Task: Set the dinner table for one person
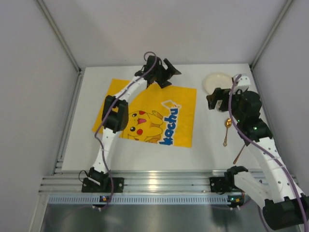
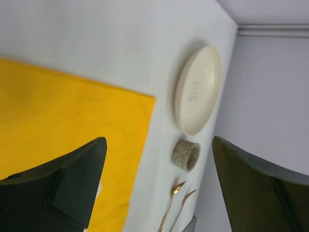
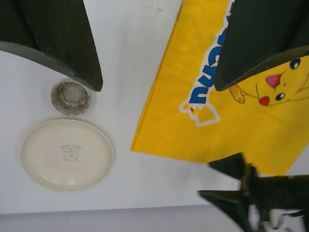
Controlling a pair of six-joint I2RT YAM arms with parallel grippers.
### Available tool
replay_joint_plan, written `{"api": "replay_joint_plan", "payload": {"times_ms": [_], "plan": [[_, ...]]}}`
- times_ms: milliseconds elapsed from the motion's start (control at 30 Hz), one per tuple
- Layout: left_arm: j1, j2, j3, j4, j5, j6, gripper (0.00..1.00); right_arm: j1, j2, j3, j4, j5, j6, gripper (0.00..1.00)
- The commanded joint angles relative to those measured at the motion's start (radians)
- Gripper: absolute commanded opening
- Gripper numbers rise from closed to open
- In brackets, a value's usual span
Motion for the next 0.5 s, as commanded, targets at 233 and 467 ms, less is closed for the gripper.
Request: {"api": "replay_joint_plan", "payload": {"times_ms": [233,467], "plan": [[0.165,-0.47,-0.541,-0.483,-0.409,0.515,0.93,0.004,0.147,0.022,-0.149,0.109,0.318,1.0],[0.104,-0.386,-0.524,-0.585,-0.515,0.731,0.93,0.005,0.196,0.034,-0.134,0.109,0.311,1.0]]}}
